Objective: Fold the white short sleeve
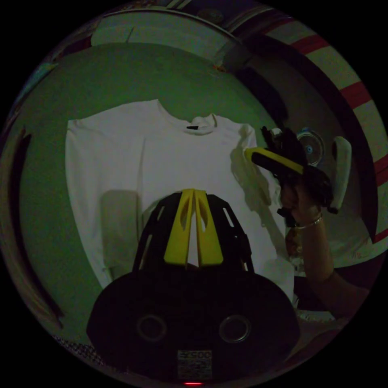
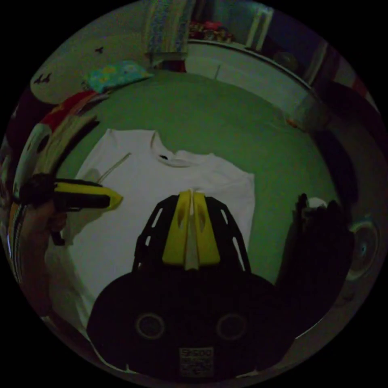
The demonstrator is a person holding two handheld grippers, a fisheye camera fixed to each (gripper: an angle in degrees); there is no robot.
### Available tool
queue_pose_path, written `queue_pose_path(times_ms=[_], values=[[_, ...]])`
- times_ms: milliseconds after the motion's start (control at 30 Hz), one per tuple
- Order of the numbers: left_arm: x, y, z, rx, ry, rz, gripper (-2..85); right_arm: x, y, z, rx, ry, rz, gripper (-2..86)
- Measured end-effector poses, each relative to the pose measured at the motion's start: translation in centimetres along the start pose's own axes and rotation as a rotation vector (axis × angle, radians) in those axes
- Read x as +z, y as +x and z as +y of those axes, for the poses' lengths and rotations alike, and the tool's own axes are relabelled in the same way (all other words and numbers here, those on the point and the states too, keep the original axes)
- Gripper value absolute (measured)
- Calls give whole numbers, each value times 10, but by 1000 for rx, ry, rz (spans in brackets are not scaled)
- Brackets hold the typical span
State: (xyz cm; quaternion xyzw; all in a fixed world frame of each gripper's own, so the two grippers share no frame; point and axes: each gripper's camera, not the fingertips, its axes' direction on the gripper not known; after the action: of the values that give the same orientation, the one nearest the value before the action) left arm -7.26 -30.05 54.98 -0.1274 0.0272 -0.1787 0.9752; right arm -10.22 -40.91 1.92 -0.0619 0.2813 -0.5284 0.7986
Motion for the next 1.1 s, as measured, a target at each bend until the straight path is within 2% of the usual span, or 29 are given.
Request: queue_pose_path(times_ms=[67,100,167,267,333,533,700,800,867,967,1100], values=[[-5,3,8,3,-4,-2,-5,15,9,1,15,-156,-191,36],[-9,5,13,3,-5,-7,-5,16,14,3,26,-165,-238,43],[-16,8,22,0,-6,-7,-5,1,34,13,81,-55,-292,62],[-29,11,37,-13,5,5,-5,-13,60,23,167,45,-137,70],[-40,15,50,-16,13,21,-5,-10,74,25,208,42,-35,72],[-65,31,87,-13,-1,2,-5,36,90,33,249,-156,-41,42],[-90,46,122,-15,2,-8,-6,24,102,52,326,-90,101,-11],[-106,56,145,-16,1,-8,-5,25,123,73,426,-54,46,-12],[-116,63,160,-11,-4,-13,-5,38,130,91,433,-121,6,-8],[-132,74,186,-9,-16,-28,-5,23,130,122,444,-49,-16,18],[-161,89,226,-22,13,-33,-5,-20,107,179,360,31,-6,33]])
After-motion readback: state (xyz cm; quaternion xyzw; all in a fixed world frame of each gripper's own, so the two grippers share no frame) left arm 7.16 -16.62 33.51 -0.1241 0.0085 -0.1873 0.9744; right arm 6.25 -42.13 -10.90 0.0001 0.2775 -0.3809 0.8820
